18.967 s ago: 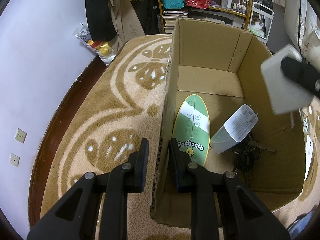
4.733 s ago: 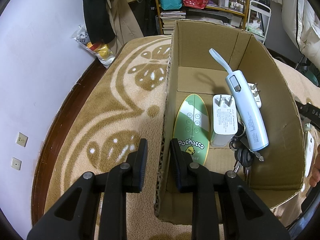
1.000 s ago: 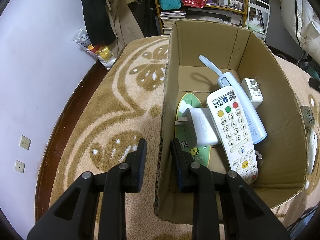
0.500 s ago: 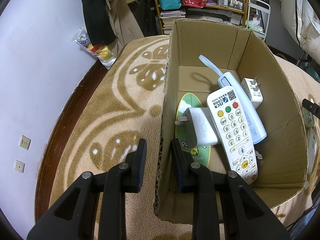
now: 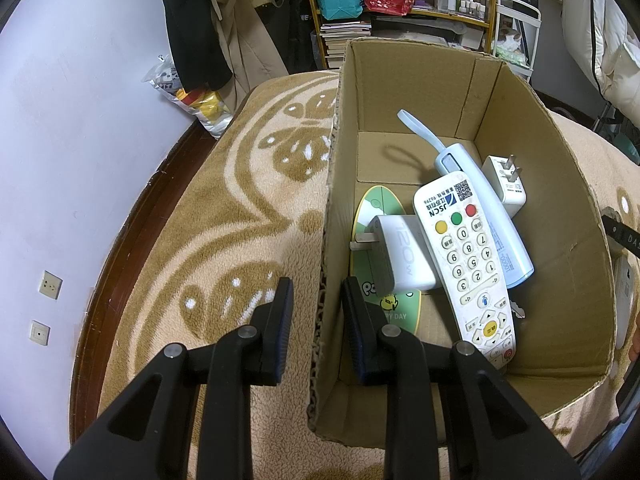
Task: Organize rigid objects
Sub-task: 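Move the right gripper to the clear cartoon keychain pouch and grasp it, then carry the pouch into the box and open the right gripper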
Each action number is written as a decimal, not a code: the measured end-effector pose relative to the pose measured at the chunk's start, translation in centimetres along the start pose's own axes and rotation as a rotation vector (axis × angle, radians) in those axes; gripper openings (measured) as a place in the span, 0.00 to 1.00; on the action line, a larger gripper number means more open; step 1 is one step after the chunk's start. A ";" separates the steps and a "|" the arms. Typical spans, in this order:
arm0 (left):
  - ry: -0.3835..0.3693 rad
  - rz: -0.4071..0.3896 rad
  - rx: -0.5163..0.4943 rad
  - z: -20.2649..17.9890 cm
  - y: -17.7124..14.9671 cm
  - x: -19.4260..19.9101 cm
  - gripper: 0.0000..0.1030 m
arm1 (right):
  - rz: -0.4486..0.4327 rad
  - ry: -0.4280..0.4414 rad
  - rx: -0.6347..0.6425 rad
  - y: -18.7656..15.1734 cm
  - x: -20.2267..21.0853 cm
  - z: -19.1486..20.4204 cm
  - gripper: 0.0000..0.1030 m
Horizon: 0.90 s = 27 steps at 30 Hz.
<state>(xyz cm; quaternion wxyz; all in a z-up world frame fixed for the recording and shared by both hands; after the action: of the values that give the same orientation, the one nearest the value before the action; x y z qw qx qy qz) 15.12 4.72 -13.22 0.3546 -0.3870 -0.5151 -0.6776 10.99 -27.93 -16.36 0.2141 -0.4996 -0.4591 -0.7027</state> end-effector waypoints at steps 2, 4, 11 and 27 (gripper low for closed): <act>0.000 0.000 0.000 0.0 0.0 0.0 0.24 | -0.017 0.015 0.014 0.1 0.5 0.9 0.58; 0.000 0.000 0.000 0.0 0.0 0.0 0.24 | -0.033 0.031 0.033 0.4 1.0 1.7 0.58; 0.000 0.000 0.000 0.0 0.0 0.0 0.24 | -0.096 0.138 0.082 1.2 4.0 5.1 0.58; 0.000 0.000 0.000 0.0 0.0 0.0 0.24 | -0.251 0.255 0.220 1.8 11.4 11.6 0.58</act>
<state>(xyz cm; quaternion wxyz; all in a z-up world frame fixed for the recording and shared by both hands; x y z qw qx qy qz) 15.11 4.73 -13.21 0.3548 -0.3871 -0.5151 -0.6774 13.55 -17.07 -4.39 0.2345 -0.3190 -0.5609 -0.7271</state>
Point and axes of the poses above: each gripper's, at about its wrist camera, not at the fingertips, and x roughly against the way its jaws point, z to its left, y to its top, the point moved 2 cm from there along -x, roughly the way its jaws point, and after that the axes turned 4 degrees about z, right-handed, at the moved point
